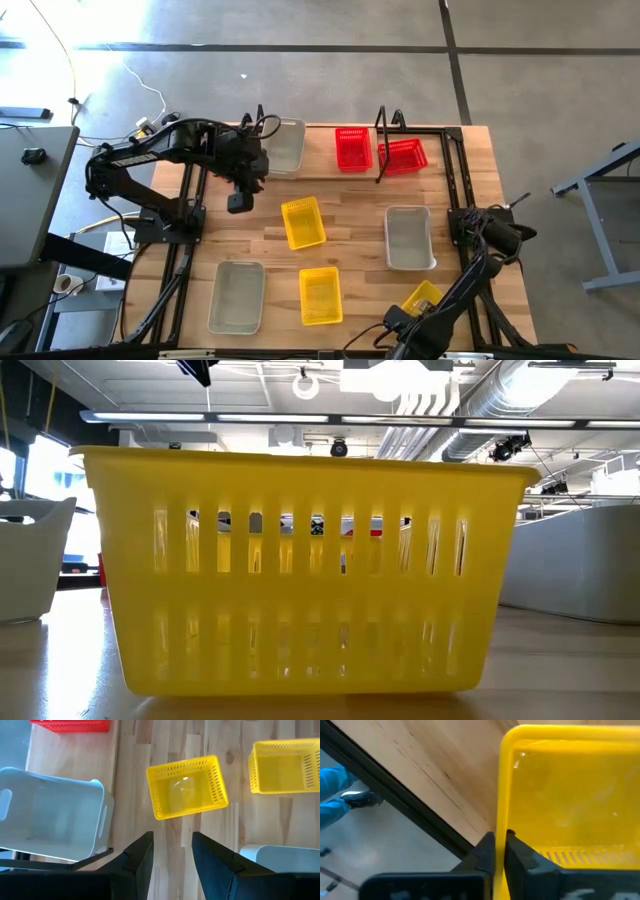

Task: Stack baskets on shelf by color
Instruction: Put the bottom right yellow bin on the shelf

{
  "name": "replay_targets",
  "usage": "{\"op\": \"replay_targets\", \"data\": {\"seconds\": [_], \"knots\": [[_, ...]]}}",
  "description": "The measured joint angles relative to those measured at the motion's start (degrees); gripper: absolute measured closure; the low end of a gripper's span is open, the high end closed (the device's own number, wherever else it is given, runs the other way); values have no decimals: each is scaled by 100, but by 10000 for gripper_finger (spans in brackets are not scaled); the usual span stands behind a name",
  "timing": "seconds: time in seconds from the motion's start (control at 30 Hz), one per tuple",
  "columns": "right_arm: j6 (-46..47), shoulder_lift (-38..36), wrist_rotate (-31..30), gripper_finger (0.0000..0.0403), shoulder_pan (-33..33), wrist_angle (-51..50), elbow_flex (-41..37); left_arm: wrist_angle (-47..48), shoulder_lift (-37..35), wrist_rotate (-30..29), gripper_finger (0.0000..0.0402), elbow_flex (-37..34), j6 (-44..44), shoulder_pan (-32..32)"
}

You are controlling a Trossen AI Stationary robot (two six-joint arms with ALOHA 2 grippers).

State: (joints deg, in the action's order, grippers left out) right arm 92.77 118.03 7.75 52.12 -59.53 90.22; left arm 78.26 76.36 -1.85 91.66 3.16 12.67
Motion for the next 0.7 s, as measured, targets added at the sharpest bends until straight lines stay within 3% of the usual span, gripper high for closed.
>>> {"op": "replay_targets", "data": {"seconds": [0.3,0.7], "knots": [[-38,-16,100,400,-40,-147,870,-2,2,-32,275,0,-66,0],[-694,-25,-1231,402,-397,-1902,3067,-2,2,-32,275,0,-127,0]]}}
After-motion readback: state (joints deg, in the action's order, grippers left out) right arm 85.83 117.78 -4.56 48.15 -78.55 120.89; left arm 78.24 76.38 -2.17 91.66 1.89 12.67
